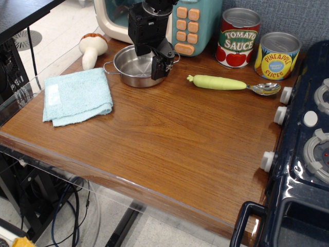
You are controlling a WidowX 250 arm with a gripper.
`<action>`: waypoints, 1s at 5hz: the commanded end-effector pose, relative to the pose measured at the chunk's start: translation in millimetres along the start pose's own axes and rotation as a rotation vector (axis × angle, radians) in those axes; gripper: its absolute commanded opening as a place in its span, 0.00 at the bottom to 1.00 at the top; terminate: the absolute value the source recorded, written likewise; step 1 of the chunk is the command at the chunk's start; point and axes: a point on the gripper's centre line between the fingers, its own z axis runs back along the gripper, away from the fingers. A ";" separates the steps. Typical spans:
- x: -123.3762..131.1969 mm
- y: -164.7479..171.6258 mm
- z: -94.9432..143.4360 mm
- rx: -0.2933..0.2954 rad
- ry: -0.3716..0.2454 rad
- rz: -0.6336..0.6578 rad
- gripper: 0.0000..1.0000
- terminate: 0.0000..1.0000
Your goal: Move the blue rag to the edge of the counter near the stove knobs.
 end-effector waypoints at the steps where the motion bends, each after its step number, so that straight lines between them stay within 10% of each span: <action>1: 0.0 0.0 0.0 0.000 0.000 0.000 1.00 0.00; 5: 87.3 -43.9 13.5 0.035 0.030 0.208 1.00 0.00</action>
